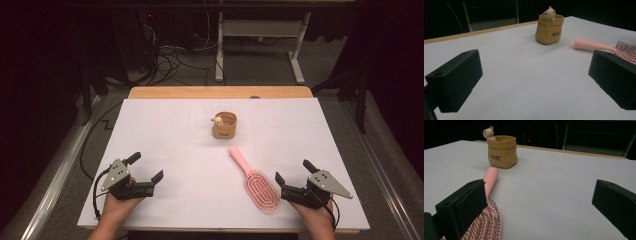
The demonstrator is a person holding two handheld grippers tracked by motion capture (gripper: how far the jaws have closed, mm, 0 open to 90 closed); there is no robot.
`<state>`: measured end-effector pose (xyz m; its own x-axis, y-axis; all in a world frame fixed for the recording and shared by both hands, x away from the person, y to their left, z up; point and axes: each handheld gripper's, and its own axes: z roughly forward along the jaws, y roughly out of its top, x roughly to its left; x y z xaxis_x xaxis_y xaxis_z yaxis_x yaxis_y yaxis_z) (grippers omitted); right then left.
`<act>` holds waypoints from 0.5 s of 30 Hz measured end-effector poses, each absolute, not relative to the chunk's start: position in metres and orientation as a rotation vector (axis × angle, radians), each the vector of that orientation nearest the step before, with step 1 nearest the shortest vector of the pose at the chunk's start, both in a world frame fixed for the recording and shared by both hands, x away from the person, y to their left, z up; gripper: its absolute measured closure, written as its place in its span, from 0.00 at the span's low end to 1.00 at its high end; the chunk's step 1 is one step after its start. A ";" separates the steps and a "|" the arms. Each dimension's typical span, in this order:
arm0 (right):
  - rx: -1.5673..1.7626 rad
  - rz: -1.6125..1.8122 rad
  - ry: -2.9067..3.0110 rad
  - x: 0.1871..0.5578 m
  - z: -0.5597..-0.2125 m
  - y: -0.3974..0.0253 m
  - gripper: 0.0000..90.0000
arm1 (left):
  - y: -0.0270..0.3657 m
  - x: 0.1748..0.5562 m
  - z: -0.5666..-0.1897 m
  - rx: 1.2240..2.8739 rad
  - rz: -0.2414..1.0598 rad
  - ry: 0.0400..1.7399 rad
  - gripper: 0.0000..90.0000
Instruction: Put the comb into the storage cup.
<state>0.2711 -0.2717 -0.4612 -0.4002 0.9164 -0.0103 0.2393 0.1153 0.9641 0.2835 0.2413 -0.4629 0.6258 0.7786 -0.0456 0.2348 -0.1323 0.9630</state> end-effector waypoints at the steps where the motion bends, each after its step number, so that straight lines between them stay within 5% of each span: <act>1: 1.130 1.317 1.741 0.271 -0.461 -0.272 0.00 | 0.241 0.283 -0.463 1.681 0.580 0.842 0.00; 15: 1.116 1.302 1.743 0.271 -0.460 -0.271 0.00 | 0.241 0.285 -0.463 1.677 0.558 0.843 0.00</act>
<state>0.2705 -0.2711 -0.4600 -0.3988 0.9166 -0.0282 0.2332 0.1311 0.9635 0.2846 0.2412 -0.4631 0.6329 0.7717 -0.0624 0.2443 -0.1226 0.9619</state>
